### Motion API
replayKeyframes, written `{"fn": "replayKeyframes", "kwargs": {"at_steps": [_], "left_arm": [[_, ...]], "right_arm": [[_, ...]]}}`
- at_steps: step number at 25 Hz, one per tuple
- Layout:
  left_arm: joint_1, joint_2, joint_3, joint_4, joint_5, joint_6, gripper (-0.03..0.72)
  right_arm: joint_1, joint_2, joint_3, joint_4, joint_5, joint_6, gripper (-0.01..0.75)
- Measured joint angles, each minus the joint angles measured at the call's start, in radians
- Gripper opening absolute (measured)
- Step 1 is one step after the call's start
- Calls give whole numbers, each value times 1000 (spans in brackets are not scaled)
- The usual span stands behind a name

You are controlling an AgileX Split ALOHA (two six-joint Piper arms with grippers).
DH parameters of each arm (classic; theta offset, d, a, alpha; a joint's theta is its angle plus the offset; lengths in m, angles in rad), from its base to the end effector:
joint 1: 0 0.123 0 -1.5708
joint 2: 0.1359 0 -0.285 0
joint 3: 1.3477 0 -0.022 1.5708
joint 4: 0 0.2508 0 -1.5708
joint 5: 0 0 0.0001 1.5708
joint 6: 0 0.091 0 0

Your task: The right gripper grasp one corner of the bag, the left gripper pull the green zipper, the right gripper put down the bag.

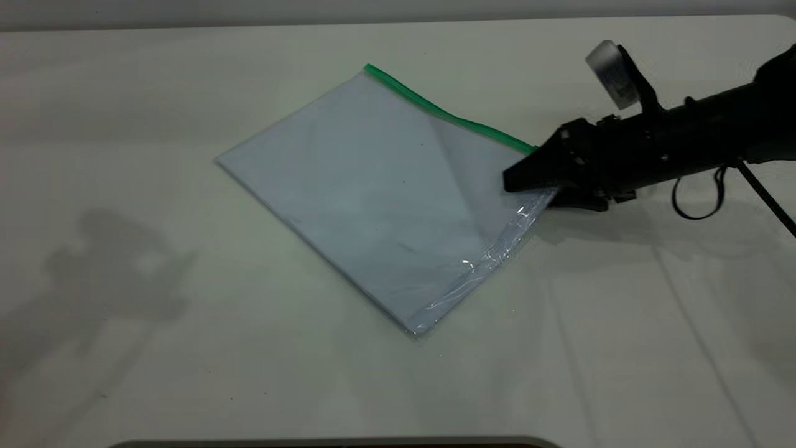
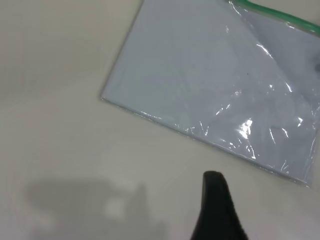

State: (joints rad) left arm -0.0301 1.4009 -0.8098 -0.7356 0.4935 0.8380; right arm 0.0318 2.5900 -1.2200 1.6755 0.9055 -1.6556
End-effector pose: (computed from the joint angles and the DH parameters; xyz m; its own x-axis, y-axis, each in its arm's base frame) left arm 0.2742 -0.0373 0.2393 -0.7242 0.1777 -0.6663 0.3540 0.9250 -0.1381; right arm 0.3737 0.0832 -0.0478 -0.9376 0.0223 -0.3469 -0.2614 0.6126 0.7459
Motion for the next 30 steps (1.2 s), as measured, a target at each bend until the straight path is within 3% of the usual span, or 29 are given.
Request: {"fn": "replayKeyframes", "kwargs": {"at_steps": [5, 8, 15, 19, 23, 30], "left_arm": [[0, 0, 0, -1, 0, 0, 572], [0, 0, 0, -1, -3, 0, 572], [0, 30, -7, -2, -9, 0, 572], [-26, 123, -64, 11, 46, 9, 572], [-116, 233, -156, 40, 49, 60, 572], [-216, 448, -365, 44, 46, 107, 572]], "right_arm": [[-5, 0, 0, 24, -2, -6, 477], [-9, 0, 0, 11, -3, -8, 391], [-9, 0, 0, 4, 1, -25, 43], [-1, -25, 0, -46, 6, -14, 36], [47, -81, -11, -139, -12, 17, 36], [172, -106, -209, -486, -42, 241, 36]]}}
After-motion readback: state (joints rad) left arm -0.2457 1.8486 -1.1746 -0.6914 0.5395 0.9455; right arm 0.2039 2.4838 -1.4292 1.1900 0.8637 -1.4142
